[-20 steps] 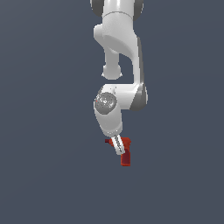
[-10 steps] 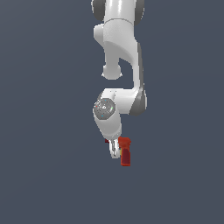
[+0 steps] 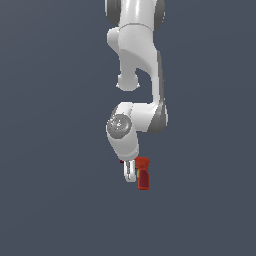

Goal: Pick up the object and move it to a goal position.

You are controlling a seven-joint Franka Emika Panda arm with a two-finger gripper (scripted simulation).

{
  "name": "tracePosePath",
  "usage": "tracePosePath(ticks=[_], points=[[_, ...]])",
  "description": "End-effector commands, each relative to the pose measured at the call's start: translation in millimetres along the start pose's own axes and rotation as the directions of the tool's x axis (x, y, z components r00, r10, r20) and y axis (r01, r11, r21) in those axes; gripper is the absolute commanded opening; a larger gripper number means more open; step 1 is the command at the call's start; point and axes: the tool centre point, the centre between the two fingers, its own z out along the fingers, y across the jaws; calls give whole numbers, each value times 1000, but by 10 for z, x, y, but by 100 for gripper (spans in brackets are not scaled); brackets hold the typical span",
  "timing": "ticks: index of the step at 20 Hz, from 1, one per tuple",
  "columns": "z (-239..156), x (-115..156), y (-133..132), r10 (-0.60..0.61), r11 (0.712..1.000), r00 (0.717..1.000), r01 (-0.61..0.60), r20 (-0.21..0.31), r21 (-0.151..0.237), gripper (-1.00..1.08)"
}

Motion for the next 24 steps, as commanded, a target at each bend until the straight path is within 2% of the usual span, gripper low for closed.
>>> tracePosePath(ticks=[1, 10, 11, 24], points=[[18, -2, 0, 0, 1000, 1000, 0, 0, 0, 108], [300, 0, 6, 5, 1000, 1000, -5, 0, 0, 108], [300, 0, 6, 5, 1000, 1000, -5, 0, 0, -100], [258, -23, 0, 5, 1000, 1000, -5, 0, 2, -100]])
